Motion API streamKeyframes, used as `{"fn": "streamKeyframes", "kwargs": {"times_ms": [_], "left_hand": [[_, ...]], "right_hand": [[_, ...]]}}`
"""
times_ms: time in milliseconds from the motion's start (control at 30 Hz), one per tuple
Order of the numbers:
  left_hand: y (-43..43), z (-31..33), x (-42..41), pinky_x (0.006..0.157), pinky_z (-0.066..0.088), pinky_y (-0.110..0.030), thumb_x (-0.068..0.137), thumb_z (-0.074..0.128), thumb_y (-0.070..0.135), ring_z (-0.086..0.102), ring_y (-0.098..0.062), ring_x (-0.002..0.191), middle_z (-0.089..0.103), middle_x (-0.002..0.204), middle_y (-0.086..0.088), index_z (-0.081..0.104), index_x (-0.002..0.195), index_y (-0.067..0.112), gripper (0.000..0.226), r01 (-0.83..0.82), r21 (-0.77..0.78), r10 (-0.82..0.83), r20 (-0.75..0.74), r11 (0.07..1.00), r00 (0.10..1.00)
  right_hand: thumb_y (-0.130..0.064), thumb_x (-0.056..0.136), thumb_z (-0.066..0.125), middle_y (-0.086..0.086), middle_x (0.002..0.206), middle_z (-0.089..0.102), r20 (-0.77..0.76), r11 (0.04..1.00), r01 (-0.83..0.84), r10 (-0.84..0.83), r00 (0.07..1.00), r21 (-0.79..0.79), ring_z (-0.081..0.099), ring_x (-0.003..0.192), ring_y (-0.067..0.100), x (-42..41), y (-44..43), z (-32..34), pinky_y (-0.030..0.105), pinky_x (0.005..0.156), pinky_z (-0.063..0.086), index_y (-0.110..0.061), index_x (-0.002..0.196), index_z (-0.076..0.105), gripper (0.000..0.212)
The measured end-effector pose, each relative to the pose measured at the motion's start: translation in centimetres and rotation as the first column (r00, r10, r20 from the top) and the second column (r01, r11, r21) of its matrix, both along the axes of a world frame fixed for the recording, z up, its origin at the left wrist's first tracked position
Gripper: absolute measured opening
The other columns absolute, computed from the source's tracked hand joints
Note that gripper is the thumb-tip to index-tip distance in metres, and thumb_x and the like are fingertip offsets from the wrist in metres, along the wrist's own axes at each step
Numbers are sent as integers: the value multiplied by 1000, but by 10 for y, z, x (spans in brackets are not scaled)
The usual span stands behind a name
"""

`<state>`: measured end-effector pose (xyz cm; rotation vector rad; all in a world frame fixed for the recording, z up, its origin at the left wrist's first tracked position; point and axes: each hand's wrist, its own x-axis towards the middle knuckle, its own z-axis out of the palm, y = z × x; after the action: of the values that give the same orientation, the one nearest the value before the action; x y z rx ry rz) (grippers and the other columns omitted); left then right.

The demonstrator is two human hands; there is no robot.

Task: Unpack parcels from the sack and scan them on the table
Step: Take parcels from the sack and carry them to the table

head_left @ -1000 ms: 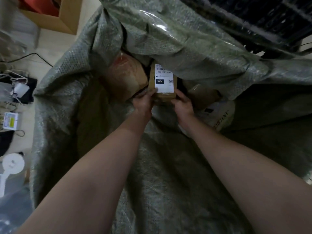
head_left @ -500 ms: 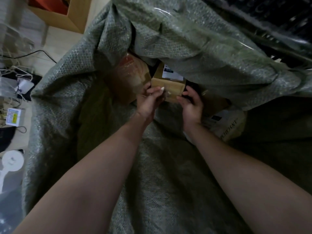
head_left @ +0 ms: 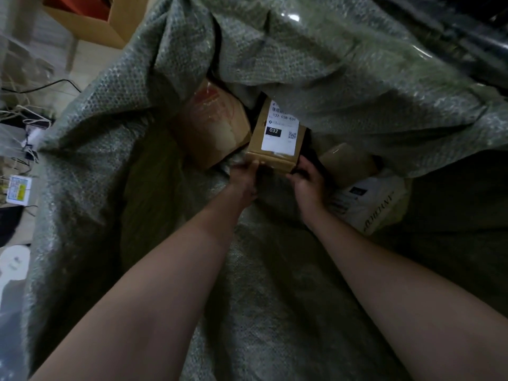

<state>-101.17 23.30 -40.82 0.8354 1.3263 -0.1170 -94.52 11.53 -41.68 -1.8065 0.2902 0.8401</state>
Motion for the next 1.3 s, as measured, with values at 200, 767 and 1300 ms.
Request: {"fn": "streamKeyframes", "kwargs": {"times_ms": [200, 767, 1300], "left_hand": [[-17, 12, 7, 109, 46, -56, 106, 55, 26, 58, -39, 128, 62, 137, -23, 57, 138, -1, 42, -20, 37, 18, 59, 999, 998], [-16, 74, 16, 100, 36, -39, 109, 48, 31, 50, -15, 122, 55, 135, 1, 51, 149, 24, 42, 233, 99, -241, 80, 967, 967], [-71, 288, 15, 58, 57, -32, 98, 59, 32, 64, -22, 80, 62, 97, -3, 58, 93, 23, 10, 913, 219, -758, -510, 343, 407]], "right_hand": [[12, 92, 62, 11, 137, 63, 29, 1000, -3, 4, 1000, -28, 59, 128, 27, 0, -2, 1, 51, 110, 48, -13, 142, 58, 56], [-4, 103, 52, 2, 161, 41, -8, 882, -433, 439, 898, -184, 42, 144, 21, 24, -22, 63, 26, 114, 34, -21, 156, 42, 56], [7, 95, 50, 8, 102, 67, -149, 388, -877, 886, 440, -284, 72, 78, 28, 72, -99, 280, 30, 51, 57, -28, 110, 68, 42]]}}
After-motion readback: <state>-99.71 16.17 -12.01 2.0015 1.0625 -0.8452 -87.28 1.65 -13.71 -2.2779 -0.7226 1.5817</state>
